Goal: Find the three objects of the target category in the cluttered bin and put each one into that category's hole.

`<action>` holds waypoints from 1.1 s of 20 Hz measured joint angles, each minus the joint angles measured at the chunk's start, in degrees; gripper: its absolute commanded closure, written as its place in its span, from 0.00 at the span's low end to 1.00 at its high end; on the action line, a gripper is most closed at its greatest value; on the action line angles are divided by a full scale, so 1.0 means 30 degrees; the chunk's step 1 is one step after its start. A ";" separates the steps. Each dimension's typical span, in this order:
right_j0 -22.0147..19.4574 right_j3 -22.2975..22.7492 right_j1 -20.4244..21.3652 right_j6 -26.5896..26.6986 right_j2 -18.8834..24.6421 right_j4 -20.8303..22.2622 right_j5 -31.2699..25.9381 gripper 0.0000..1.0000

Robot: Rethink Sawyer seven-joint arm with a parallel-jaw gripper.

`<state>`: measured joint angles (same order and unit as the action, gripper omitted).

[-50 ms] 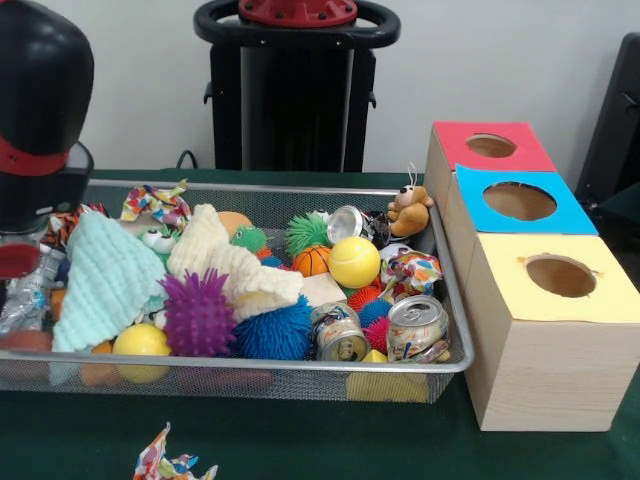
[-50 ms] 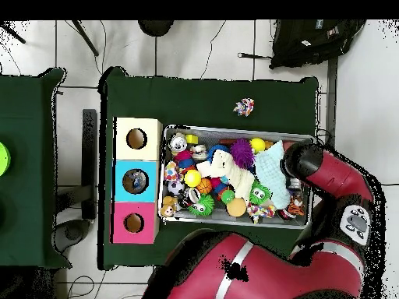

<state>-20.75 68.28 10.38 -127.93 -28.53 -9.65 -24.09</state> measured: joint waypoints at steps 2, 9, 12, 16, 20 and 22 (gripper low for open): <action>0.0147 -0.0057 -0.0187 0.0000 -0.0627 -0.0014 0.1073 0.00; 0.0377 -0.0444 -0.1006 0.0000 -0.1877 -0.0424 0.3186 0.00; 0.0357 -0.0577 -0.1224 0.0000 -0.1877 -0.0742 0.3214 0.00; 0.0249 -0.0629 -0.1355 0.0000 -0.1692 -0.1241 0.3210 0.00; -0.0114 -0.0624 -0.1230 0.0000 -0.1044 -0.1665 0.2950 0.00; -0.0228 -0.0618 -0.1135 0.0000 -0.0862 -0.1716 0.2777 0.00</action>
<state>-21.43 66.42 6.98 -127.93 -31.12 -14.79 -15.76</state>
